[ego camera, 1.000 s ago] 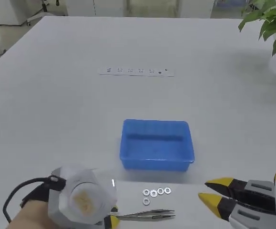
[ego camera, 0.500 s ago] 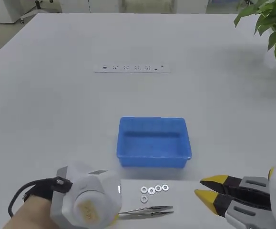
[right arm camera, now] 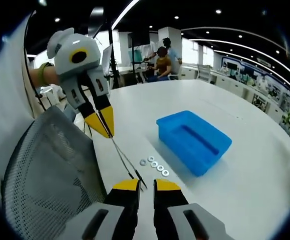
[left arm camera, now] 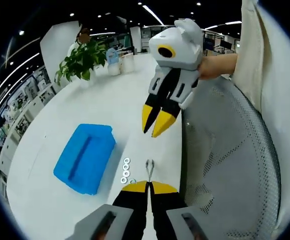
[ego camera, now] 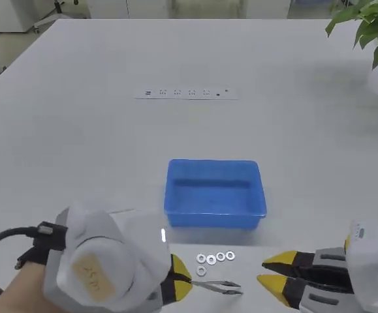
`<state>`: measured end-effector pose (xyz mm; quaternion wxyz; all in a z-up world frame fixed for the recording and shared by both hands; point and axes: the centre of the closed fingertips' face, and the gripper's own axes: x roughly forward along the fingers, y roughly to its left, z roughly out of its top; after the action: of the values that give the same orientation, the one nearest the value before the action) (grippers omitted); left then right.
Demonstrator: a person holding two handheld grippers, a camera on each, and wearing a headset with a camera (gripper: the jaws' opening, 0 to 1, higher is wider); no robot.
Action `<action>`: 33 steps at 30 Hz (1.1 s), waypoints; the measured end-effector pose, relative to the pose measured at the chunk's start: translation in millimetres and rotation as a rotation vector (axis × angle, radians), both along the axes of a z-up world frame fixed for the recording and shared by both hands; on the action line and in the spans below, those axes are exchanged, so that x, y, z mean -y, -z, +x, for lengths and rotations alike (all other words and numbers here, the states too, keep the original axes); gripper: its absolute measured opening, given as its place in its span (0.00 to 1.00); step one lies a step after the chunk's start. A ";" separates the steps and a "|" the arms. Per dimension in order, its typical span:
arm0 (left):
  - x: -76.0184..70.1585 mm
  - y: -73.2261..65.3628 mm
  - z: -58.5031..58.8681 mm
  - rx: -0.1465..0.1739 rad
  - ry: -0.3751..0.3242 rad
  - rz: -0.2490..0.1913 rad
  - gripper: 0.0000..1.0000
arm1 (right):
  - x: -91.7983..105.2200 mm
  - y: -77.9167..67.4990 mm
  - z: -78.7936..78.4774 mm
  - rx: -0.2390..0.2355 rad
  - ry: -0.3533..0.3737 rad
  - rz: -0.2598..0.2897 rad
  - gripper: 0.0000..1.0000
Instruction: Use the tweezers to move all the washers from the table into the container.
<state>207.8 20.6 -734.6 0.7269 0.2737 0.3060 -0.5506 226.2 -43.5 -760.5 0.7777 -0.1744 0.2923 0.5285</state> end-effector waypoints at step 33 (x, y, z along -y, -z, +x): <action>4.4 -31.2 18.6 0.072 0.066 0.011 0.00 | -75.6 12.8 7.7 0.056 -0.297 0.049 0.06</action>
<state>226.3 16.3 -703.4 0.7174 0.3072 0.2732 -0.5624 233.9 32.1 -773.4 0.7027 -0.2115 0.2286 0.6397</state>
